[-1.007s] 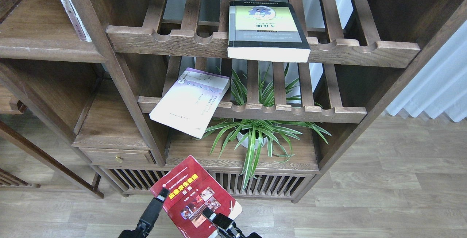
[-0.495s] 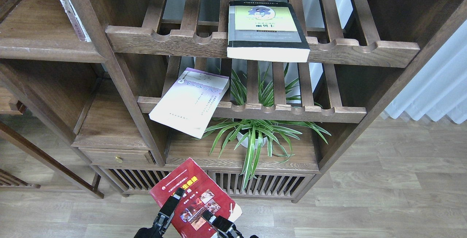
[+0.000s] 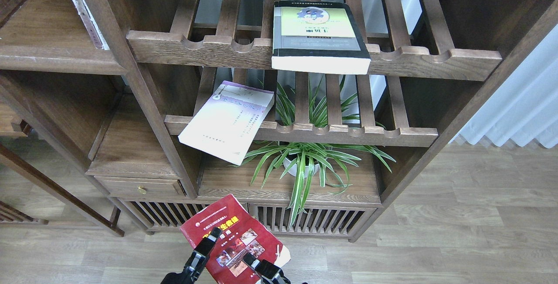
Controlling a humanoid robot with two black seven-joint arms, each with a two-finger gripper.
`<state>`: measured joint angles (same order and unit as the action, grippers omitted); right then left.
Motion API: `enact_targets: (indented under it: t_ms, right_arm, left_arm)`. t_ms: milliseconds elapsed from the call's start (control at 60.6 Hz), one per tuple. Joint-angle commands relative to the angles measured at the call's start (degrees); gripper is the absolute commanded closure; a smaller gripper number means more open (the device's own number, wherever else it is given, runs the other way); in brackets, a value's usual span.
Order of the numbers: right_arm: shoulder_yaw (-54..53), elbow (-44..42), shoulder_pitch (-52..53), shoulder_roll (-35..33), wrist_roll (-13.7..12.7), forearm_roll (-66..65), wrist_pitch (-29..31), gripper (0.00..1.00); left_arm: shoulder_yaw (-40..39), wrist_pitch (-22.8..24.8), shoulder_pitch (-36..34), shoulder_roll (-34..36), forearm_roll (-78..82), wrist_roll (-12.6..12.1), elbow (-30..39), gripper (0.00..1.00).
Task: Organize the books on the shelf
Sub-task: 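Grasp the red book with the left gripper from the right gripper, then carry the red book with the left gripper onto the side shelf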
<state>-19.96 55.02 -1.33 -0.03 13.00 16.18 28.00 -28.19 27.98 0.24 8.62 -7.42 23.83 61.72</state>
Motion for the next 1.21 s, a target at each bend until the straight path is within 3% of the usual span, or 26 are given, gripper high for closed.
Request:
enact_targets:
  t_ms: [0, 50, 545, 809, 891, 1106, 1123, 1189]
  right_arm:
    - [-0.51, 0.00, 0.27, 0.03, -0.17, -1.59, 0.00, 0.15]
    - [-0.87, 0.00, 0.10, 0.03, -0.25, -1.77, 0.00, 0.01]
    - [-0.87, -0.27, -0.08, 0.03, -0.25, -1.85, 0.00, 0.01]
    - [-0.87, -0.53, -0.96, 0.03, -0.43, -1.94, 0.00, 0.01]
    - [-0.87, -0.53, -1.13, 0.03, -0.52, -1.86, 0.00, 0.01]
    - [-0.87, -0.62, -1.75, 0.03, -0.52, -1.94, 0.00, 0.01]
    - [-3.82, -0.62, -2.18, 0.03, -0.43, -1.94, 0.00, 0.01]
    - [-3.85, -0.62, -2.27, 0.03, -0.43, -1.94, 0.00, 0.01]
  left_arm:
    - [-0.98, 0.02, 0.20, 3.68, -0.06, -0.10, 2.00, 0.95]
    - [-3.34, 0.02, 2.21, 8.48, -0.06, -0.19, 6.80, 0.95]
    - [-23.74, 0.02, 17.34, 30.92, -0.06, -0.36, 30.74, 0.94]
    - [-38.24, 0.02, 20.15, 39.62, 0.12, -0.89, 36.01, 0.93]
    - [-46.76, 0.02, 20.59, 42.79, 0.03, -0.80, 36.72, 0.93]
    - [-56.09, 0.02, 20.86, 45.34, -0.14, -0.80, 36.19, 0.93]
    - [-74.19, 0.02, 17.20, 31.68, -3.10, -27.17, 18.27, 0.92]
    - [-73.32, 0.02, 17.25, 29.79, -3.04, -27.78, 17.74, 0.92]
